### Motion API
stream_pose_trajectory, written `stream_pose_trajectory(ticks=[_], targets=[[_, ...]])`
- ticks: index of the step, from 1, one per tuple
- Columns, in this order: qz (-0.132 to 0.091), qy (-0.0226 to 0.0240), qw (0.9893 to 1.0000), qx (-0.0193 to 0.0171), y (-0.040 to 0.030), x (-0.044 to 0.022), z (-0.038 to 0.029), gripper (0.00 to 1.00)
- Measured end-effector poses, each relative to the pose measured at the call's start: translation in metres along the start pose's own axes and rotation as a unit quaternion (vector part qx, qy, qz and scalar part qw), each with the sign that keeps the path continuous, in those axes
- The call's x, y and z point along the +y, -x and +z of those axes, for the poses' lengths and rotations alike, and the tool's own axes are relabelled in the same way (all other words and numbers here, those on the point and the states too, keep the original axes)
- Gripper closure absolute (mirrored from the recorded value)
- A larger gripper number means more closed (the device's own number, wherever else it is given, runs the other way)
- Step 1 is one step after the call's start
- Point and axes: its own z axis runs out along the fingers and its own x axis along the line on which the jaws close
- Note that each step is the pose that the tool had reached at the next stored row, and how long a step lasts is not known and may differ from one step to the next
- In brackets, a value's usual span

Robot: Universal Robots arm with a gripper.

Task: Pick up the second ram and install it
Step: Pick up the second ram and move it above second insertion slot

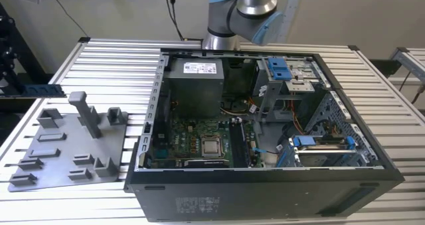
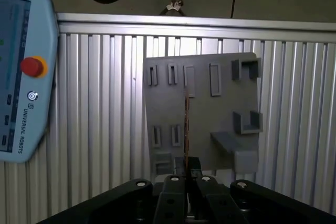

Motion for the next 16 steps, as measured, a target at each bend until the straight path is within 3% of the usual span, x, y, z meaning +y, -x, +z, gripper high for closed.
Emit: stream_pose_trajectory(ticks=[16], targets=[[0.000,0.0001,1.0000,0.0000,-0.0008,-0.0620,0.0007,0.86]])
